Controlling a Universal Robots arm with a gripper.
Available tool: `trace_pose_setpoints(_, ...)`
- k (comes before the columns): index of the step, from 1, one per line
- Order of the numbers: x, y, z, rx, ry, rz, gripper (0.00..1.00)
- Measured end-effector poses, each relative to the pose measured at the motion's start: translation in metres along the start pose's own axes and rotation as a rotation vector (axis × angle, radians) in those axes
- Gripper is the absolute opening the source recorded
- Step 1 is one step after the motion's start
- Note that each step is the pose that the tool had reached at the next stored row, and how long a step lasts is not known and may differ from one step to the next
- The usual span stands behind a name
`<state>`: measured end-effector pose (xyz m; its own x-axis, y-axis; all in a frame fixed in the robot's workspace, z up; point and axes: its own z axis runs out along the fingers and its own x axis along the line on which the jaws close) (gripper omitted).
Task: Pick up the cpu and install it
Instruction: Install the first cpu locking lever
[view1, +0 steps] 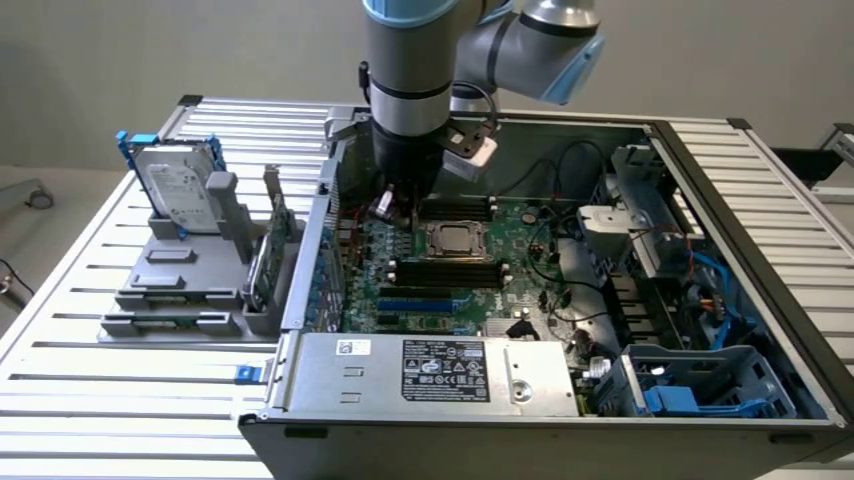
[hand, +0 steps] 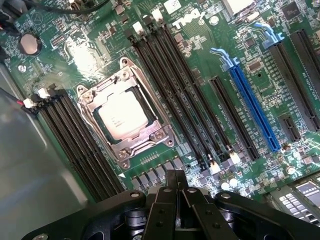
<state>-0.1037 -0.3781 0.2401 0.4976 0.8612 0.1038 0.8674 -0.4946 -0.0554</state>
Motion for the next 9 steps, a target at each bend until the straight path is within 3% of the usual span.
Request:
trace_pose_setpoints(4,0.006,-0.0034,0.0016,-0.0034,-0.0094,-0.015,0.11)
trace_pose_setpoints(9,0.012,-0.0067,0.0040,-0.0121,-0.0291,-0.034,0.11)
